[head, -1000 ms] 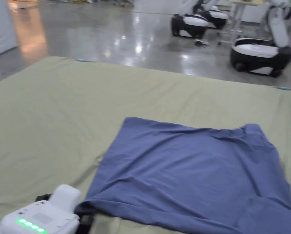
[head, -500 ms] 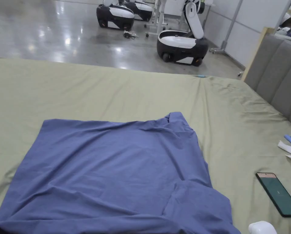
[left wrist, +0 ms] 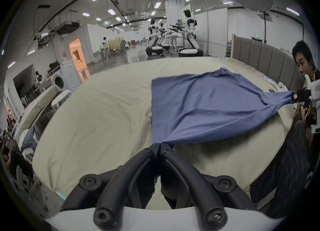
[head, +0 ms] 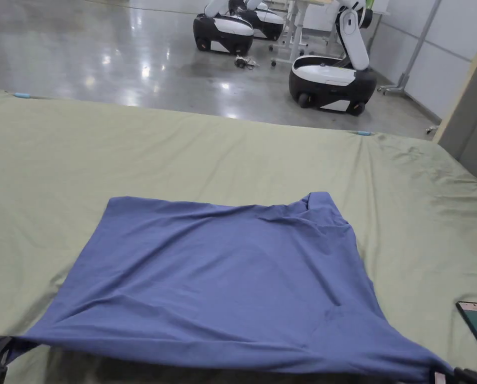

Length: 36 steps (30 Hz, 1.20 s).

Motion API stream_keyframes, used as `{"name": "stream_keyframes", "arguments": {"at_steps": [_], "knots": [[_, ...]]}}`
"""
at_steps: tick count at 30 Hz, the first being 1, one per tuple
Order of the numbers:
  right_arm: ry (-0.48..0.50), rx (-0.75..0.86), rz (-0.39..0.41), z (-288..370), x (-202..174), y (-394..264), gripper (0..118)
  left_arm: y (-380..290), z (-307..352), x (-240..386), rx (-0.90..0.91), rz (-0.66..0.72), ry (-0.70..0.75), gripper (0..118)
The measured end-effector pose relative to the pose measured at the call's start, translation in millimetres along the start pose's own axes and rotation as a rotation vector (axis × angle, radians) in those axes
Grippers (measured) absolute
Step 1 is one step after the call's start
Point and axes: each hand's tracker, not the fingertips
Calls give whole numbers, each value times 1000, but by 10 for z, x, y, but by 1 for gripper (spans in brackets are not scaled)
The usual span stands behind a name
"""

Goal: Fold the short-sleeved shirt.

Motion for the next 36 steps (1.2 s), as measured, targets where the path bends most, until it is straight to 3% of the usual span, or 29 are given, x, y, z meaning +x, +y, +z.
{"name": "stream_keyframes", "arguments": {"at_steps": [6, 10, 12, 14, 16, 19, 20, 21, 22, 23, 24, 27, 29, 30, 31, 32, 33, 34, 36], "knots": [[-7, -53, 18, -348, 108, 839, 4, 736, -487, -144, -35, -77, 26, 3], [-51, -78, -36, -957, 220, 1251, 4, 1170, -1205, -111, -125, -51, 52, 3], [-164, -108, 35, -1296, 168, 1366, 4, 1284, -1599, -64, -207, -3, 65, 3], [-179, -130, 102, -1712, 108, 1424, 4, 1327, -1971, -57, -309, 47, 67, 3], [-184, -168, 68, -1982, 107, 1462, 4, 1297, -2351, -41, -365, 29, 99, 3], [-178, -196, 32, -2124, 99, 1382, 6, 1275, -2407, 63, -402, -36, 117, 4], [-183, -196, 34, -2145, 111, 1340, 22, 1253, -2380, 66, -397, -34, 108, 12], [-176, -186, 38, -2092, 127, 1296, 78, 1231, -2333, 53, -380, -26, 95, 44], [-149, -162, 41, -2048, 136, 1243, 116, 1208, -2248, 36, -334, -22, 111, 63], [-129, -146, 41, -1975, 137, 1177, 116, 1205, -2099, 23, -249, -9, 143, 75], [-109, -42, 42, -1757, 108, 1111, 110, 1175, -1869, -4, -145, 14, 134, 77], [-88, 31, 34, -1339, 136, 841, 113, 961, -1115, -28, 109, 93, 42, 78], [-81, 143, 56, -1086, 23, 512, 108, 683, -667, 22, 209, 100, 77, 78], [-128, 221, 92, -910, -87, 329, 86, 526, -490, 34, 240, 108, 88, 73], [-154, 329, 139, -746, -202, 126, 55, 397, -340, 81, 220, 106, 84, 50], [-176, 374, 183, -640, -310, -30, 22, 291, -267, 109, 190, 103, 86, 9], [-197, 365, 225, -487, -524, -102, 8, 169, -207, 122, 120, 107, 120, 4], [-217, 333, 213, -428, -624, -199, 8, 50, -181, 136, 68, 103, 142, 4], [-120, 305, 129, -325, -709, -365, 8, -145, -333, 44, 34, 73, 78, 4]]}}
